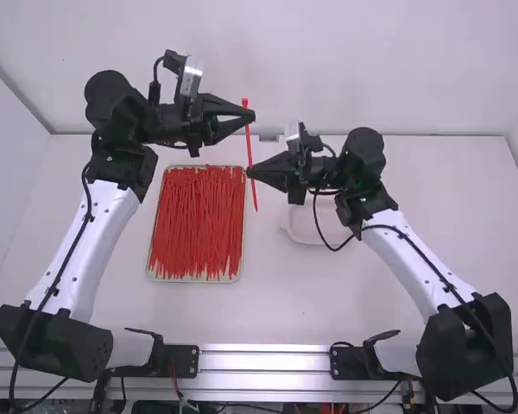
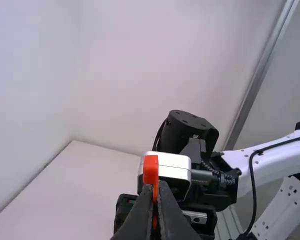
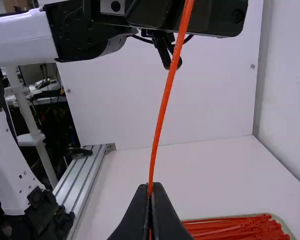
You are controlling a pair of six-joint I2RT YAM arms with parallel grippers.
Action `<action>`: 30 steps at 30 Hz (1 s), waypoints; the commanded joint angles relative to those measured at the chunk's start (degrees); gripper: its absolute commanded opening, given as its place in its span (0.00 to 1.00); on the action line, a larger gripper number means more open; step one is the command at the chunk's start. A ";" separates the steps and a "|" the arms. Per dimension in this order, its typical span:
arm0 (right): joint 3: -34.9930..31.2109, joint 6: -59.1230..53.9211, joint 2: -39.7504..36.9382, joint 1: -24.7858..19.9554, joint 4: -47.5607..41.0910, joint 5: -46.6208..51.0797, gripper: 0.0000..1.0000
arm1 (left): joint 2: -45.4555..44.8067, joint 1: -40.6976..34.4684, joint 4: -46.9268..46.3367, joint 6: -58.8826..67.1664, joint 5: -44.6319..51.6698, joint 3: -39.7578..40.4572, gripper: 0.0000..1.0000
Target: Fasten the cable tie
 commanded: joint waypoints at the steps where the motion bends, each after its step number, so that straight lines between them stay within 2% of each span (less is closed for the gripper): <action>1: 1.55 -0.68 0.11 -0.15 0.04 -0.61 0.00 | -0.11 0.37 0.11 1.79 -0.46 0.79 0.06; 3: 1.55 -0.68 0.11 -0.13 0.07 -0.59 0.00 | -0.11 0.37 0.39 1.66 -0.44 0.79 0.17; 6: 1.55 -0.68 0.11 -0.57 0.07 -0.61 0.00 | -0.11 0.37 0.35 1.62 -0.50 0.79 0.19; 9: 1.55 -0.68 0.11 -0.44 0.00 -0.59 0.00 | -0.11 0.37 0.07 1.57 -1.62 0.79 0.29; 14: 1.55 -1.27 0.11 -0.59 -0.22 -0.61 0.00 | -0.11 0.37 0.26 1.57 -1.73 0.79 0.31; 18: 1.55 -1.95 0.11 -0.55 -0.39 -0.61 0.00 | -0.11 0.37 0.35 1.62 -1.88 0.79 0.38; 28: 1.55 -2.19 0.11 -0.50 -0.55 -0.59 0.00 | -0.11 0.37 0.20 1.79 -1.95 0.79 0.36; 29: 1.55 -2.19 0.11 -0.61 -0.55 -0.59 0.00 | -0.11 0.37 0.26 1.81 -1.95 0.79 0.33; 30: 1.55 -2.36 0.11 -0.52 -0.55 -0.59 0.00 | -0.11 0.37 0.33 1.81 -1.92 0.79 0.25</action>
